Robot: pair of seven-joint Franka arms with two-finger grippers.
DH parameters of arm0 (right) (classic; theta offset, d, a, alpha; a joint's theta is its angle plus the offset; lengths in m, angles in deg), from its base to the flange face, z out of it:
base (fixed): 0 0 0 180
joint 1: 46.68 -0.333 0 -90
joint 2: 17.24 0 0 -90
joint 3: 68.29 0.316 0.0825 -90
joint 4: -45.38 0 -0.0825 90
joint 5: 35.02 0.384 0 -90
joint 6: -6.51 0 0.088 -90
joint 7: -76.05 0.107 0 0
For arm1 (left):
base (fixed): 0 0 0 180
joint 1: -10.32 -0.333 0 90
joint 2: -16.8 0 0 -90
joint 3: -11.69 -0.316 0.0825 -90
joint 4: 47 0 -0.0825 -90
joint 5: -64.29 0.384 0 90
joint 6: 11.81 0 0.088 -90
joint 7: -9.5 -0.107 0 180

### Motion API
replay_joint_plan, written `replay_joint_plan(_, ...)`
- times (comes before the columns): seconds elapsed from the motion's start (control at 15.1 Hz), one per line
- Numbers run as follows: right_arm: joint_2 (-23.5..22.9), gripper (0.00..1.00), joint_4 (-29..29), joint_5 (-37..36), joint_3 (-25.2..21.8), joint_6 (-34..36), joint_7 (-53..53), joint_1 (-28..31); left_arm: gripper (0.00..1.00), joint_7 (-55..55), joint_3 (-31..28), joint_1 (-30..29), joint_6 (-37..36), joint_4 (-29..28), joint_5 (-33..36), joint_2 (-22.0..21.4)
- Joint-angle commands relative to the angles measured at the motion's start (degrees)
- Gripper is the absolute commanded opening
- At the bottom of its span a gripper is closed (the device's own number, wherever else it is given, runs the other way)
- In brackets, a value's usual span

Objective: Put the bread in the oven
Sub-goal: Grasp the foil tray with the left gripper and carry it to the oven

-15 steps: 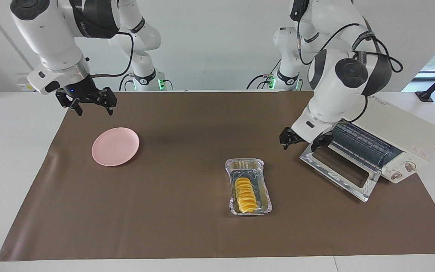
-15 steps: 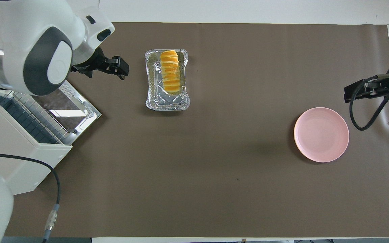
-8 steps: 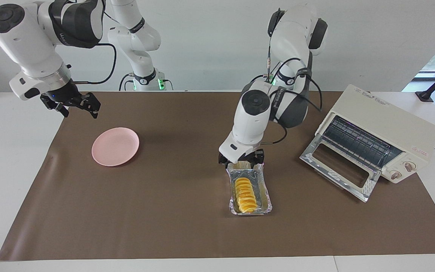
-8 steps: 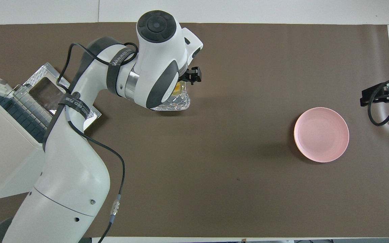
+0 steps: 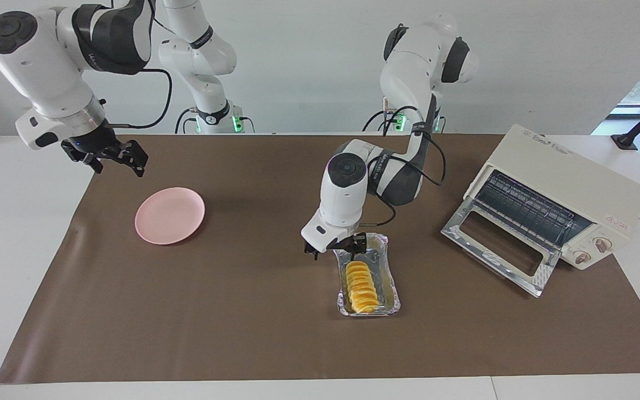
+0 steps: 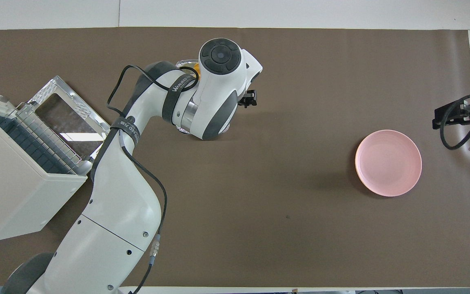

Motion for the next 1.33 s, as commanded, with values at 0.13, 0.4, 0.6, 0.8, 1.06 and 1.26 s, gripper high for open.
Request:
replay_joint_plan(0.13,1.87,1.0,2.01,2.08,0.76,-0.14,1.57,1.71,1.0,4.06,-1.66,1.18,0.26,-0.66,0.99,0.38)
replay_joint_plan(0.4,1.87,1.0,2.0,2.08,0.76,0.03,1.48,1.8,0.73,8.88,-1.66,1.71,0.88,-1.38,0.73,0.46)
replay_joint_plan(0.6,2.22,1.0,1.65,2.08,0.76,0.04,1.57,1.71,0.0,10.58,-1.57,1.36,1.23,-1.38,-0.06,0.46)
replay_joint_plan(0.8,2.31,1.0,1.74,1.99,0.76,0.04,1.57,1.53,0.0,10.58,-1.66,1.19,0.79,-1.38,0.02,0.37)
replay_joint_plan(1.06,2.31,1.0,1.65,1.99,0.76,-0.75,1.66,1.53,0.0,10.58,-1.75,1.1,-0.35,-1.38,0.2,0.2)
replay_joint_plan(1.26,2.23,1.0,1.65,1.9,0.76,-1.55,1.57,1.62,0.0,10.75,-1.75,0.92,-0.79,-1.73,0.29,0.11)
